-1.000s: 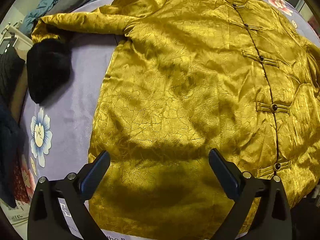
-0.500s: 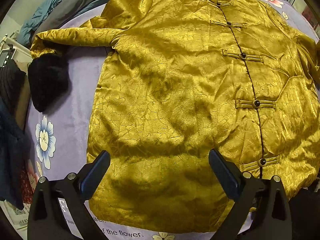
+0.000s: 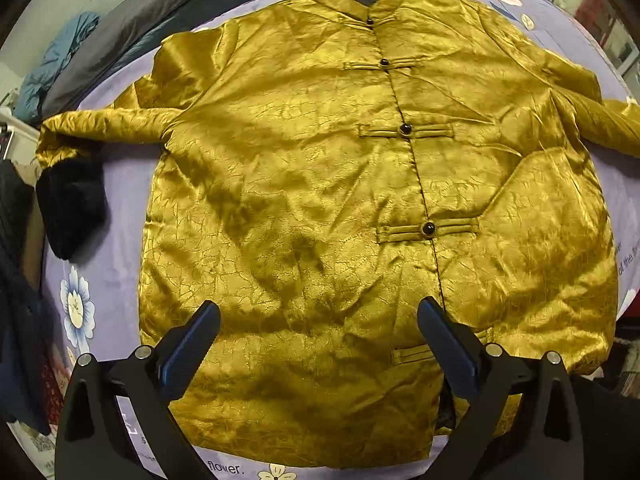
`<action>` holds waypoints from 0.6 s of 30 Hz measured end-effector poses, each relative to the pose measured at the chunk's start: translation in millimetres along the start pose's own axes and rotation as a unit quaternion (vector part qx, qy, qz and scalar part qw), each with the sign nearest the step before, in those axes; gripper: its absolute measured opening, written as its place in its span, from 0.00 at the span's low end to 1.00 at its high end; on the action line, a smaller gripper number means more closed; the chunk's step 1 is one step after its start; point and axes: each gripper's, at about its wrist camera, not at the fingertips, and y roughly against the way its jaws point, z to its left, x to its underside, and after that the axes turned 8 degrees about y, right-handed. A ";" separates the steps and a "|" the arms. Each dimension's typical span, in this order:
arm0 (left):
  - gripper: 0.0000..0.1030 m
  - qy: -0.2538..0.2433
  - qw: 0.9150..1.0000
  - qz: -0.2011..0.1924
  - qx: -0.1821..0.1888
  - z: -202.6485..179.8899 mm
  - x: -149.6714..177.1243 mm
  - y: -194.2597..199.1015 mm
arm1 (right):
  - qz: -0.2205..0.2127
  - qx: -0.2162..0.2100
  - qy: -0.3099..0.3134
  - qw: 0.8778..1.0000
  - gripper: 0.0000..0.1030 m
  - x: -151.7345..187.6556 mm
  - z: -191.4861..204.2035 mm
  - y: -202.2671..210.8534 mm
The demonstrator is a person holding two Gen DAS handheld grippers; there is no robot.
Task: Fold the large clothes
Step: 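Grasp the black fur cuff of the far sleeve with the right gripper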
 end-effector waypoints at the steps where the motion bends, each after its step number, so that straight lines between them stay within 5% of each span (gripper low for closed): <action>1: 0.94 -0.004 1.000 -0.001 0.000 1.7 1.4 -1.1 | -0.003 -0.008 -0.015 1.000 0.77 12.0 -4.5 2.3; 7: 0.94 0.013 1.000 0.003 0.004 13.7 9.8 -1.1 | -0.034 0.028 -0.177 0.983 0.77 64.4 -58.0 4.9; 12: 0.94 0.033 0.999 0.010 0.007 28.9 6.6 -9.3 | -0.031 -0.047 -0.369 0.928 0.77 101.7 -125.3 -6.2; 18: 0.94 0.037 0.999 0.001 0.012 36.6 0.7 -6.8 | 0.000 -0.090 -0.475 0.876 0.69 125.2 -164.1 -52.1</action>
